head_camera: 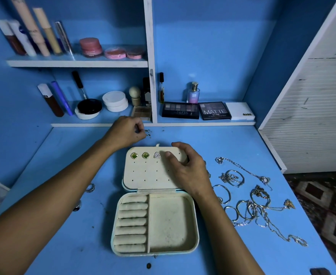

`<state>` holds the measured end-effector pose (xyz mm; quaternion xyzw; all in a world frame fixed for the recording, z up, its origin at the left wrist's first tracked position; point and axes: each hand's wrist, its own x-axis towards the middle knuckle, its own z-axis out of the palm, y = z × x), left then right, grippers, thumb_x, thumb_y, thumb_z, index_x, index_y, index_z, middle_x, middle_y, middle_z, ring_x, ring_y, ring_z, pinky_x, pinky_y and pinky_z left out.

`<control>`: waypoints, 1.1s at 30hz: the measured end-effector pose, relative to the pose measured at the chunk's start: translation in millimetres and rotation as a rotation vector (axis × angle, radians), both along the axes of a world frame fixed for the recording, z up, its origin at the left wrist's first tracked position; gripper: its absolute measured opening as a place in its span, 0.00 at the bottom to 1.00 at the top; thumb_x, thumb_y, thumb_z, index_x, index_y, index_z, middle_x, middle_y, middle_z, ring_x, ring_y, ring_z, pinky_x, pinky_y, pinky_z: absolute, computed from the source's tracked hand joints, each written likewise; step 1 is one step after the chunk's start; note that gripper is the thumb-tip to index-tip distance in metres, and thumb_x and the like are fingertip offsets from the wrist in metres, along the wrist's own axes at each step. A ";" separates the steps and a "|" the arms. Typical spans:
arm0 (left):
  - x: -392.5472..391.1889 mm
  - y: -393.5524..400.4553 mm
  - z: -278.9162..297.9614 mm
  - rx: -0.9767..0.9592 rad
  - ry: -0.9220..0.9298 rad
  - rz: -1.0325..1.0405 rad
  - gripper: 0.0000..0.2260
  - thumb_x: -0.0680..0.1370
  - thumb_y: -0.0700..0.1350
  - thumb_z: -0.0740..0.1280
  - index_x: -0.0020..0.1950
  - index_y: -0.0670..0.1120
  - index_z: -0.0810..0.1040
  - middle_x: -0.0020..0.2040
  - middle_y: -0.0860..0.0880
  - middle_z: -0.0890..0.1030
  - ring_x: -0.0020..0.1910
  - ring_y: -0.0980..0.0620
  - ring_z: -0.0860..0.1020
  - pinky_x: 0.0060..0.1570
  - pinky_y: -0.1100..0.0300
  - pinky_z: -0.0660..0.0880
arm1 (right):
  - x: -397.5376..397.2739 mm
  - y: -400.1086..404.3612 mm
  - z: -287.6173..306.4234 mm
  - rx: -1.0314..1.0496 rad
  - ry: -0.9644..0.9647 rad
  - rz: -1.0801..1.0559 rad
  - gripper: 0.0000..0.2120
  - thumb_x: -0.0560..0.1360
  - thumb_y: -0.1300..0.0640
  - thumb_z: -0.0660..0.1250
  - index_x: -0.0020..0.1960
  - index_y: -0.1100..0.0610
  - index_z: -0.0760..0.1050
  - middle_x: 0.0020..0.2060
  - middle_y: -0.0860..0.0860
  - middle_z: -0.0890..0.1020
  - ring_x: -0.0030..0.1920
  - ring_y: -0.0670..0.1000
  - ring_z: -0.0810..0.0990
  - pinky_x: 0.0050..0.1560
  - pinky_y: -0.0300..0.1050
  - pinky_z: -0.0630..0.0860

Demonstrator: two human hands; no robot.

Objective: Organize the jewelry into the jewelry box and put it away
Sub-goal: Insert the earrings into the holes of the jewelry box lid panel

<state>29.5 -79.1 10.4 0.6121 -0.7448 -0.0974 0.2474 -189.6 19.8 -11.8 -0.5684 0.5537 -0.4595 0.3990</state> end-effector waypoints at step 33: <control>28.0 49.7 25.4 -0.044 0.249 0.098 0.04 0.77 0.41 0.71 0.50 0.46 0.85 0.46 0.53 0.83 0.43 0.62 0.77 0.41 0.80 0.66 | 8.5 12.9 28.0 -0.075 0.015 0.025 0.22 0.66 0.46 0.80 0.52 0.44 0.71 0.37 0.37 0.82 0.32 0.51 0.80 0.43 0.56 0.80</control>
